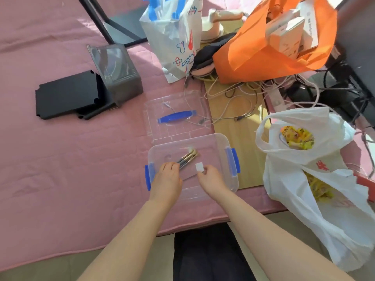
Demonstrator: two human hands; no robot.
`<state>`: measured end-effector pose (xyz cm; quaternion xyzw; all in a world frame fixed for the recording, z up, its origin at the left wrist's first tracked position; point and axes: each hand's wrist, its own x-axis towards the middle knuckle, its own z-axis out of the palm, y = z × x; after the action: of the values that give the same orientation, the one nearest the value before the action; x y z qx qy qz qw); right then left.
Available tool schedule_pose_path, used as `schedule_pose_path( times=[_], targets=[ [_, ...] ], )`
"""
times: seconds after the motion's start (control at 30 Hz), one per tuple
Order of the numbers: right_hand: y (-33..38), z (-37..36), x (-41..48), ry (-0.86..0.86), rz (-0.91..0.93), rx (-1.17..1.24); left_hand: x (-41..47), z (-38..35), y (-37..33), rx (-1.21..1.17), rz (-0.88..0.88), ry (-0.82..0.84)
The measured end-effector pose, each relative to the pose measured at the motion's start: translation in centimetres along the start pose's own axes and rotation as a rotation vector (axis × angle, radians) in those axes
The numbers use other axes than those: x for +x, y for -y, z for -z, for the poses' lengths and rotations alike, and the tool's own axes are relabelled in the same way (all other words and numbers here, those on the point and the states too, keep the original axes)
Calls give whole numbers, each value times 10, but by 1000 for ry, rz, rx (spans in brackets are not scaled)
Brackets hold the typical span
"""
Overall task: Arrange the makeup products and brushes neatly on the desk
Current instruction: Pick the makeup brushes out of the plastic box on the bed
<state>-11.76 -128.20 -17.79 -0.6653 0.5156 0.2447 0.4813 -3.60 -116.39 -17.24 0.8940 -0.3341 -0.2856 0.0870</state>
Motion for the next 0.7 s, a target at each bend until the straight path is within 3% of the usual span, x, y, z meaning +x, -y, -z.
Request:
schedule_pose_path(
  times=[0.23,0.5,0.7],
  targets=[
    [-22,-28,67,-7,-172,116,55,-45,9,-172,185,70],
    [-33,-52,106,106,-272,62,88,-78,18,45,166,143],
    [-30,-60,126,11,-329,76,105,-91,27,142,154,171]
  ],
)
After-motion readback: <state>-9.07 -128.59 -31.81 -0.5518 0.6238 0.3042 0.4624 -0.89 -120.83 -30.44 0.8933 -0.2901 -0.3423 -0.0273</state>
